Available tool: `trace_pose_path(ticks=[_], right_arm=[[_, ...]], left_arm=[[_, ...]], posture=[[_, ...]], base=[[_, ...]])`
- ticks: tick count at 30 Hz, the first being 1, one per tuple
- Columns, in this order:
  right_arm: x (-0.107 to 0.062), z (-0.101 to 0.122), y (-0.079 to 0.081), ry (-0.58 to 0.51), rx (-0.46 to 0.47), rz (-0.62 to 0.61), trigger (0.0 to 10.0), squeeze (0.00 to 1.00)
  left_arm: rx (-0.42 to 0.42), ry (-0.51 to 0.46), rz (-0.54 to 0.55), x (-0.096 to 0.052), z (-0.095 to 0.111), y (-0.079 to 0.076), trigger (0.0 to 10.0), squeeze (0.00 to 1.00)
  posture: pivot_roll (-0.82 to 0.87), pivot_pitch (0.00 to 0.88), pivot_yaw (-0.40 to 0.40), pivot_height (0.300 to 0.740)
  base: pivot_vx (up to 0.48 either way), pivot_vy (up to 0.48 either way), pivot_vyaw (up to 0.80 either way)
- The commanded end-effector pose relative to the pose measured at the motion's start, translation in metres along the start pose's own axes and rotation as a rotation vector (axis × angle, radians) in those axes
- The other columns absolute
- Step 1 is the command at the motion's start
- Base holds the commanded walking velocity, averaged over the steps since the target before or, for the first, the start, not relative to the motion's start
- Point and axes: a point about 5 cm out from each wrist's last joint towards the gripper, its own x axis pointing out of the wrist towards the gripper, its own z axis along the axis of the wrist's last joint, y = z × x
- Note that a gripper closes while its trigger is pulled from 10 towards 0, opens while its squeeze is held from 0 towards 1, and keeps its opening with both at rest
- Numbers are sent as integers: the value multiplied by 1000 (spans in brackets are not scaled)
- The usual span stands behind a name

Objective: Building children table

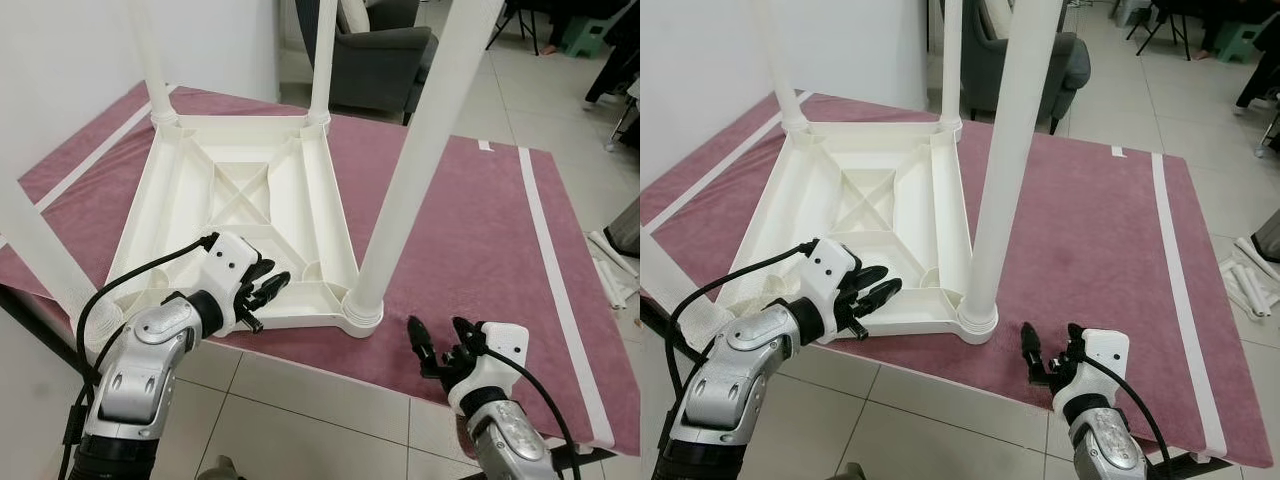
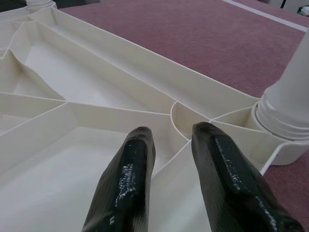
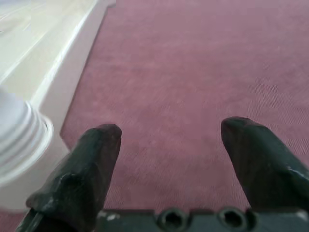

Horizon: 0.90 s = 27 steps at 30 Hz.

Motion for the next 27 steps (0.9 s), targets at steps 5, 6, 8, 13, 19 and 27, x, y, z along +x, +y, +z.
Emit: trace_pose_path(ticks=[5, 6, 8, 13, 19, 27], right_arm=[[28, 13, 19, -104, -44, 33, 10000, 0], [31, 18, 21, -121, -63, 43, 10000, 0], [37, 24, 25, -152, -80, 56, 10000, 0], [43, 32, 29, -183, -106, 97, 10000, 0], [45, 29, 17, -183, -121, 65, 10000, 0], [54, 32, 20, -198, -102, 64, 10000, 0]], left_arm=[[-11, -34, 519, -3, -9, 28, 10000, 0], [-17, -42, 533, -3, -7, 28, 10000, 0], [-32, -63, 546, -2, -4, 29, 10000, 0], [-72, -92, 567, 3, -3, 32, 10000, 0], [-14, -120, 520, 18, 5, 29, 10000, 0], [23, -115, 520, 9, 5, 38, 10000, 0]], posture=[[103, 0, -17, 740], [113, 0, -36, 740], [113, 0, -47, 740], [84, 0, -44, 740], [135, 0, -39, 740], [148, 0, -42, 740]], base=[[0, 0, 0], [0, 0, 0], [0, 0, 0], [0, 0, 0], [0, 0, 0], [0, 0, 0]])
